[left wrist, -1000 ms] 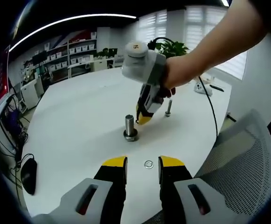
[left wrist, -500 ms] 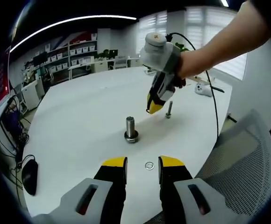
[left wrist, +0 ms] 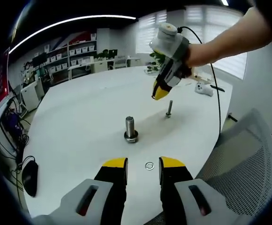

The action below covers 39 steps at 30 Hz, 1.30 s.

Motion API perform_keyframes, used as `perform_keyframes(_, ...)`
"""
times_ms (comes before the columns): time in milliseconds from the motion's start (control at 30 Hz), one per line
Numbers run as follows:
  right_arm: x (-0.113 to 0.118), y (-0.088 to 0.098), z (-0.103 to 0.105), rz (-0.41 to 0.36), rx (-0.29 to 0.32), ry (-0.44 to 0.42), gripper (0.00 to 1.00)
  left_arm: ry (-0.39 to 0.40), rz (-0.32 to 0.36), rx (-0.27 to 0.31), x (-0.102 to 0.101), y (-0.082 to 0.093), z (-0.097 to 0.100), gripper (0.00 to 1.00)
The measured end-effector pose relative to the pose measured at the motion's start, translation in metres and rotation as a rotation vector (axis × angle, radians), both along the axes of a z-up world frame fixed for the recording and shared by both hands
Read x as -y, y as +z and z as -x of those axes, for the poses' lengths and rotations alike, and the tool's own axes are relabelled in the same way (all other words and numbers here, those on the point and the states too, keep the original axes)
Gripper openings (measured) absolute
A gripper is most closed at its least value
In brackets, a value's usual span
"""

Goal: Place the washer onto the threaded stud by aligning its center hole with the stud, sliding it down to the base, and recovering from edge contact or off-axis alignment until the washer reaches the visible bottom stop.

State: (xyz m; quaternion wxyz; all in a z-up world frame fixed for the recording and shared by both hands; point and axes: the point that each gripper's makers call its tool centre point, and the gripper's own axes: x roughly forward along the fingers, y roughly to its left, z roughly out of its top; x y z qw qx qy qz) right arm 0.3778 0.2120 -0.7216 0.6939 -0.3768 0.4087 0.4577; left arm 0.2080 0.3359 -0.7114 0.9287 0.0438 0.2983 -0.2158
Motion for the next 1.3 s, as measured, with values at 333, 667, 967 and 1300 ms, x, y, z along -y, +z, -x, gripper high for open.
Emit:
perform_keyframes(333,0.027,0.006,0.003,0.027,0.015,0.016,0.14,0.0,-0.003,-0.007,0.0,-0.002,0.001,0.24)
perform_keyframes(667,0.044,-0.001,0.012,0.051,-0.017,0.035,0.14,0.0,-0.004,-0.01,0.0,-0.003,0.001,0.24)
perform_keyframes(967,0.045,-0.009,0.019,0.061,-0.049,0.054,0.14,-0.001,-0.006,-0.016,0.0,-0.004,0.0,0.24)
perform_keyframes(1300,0.047,-0.017,0.02,0.071,-0.065,0.056,0.14,-0.002,-0.008,-0.021,0.0,-0.006,0.001,0.24)
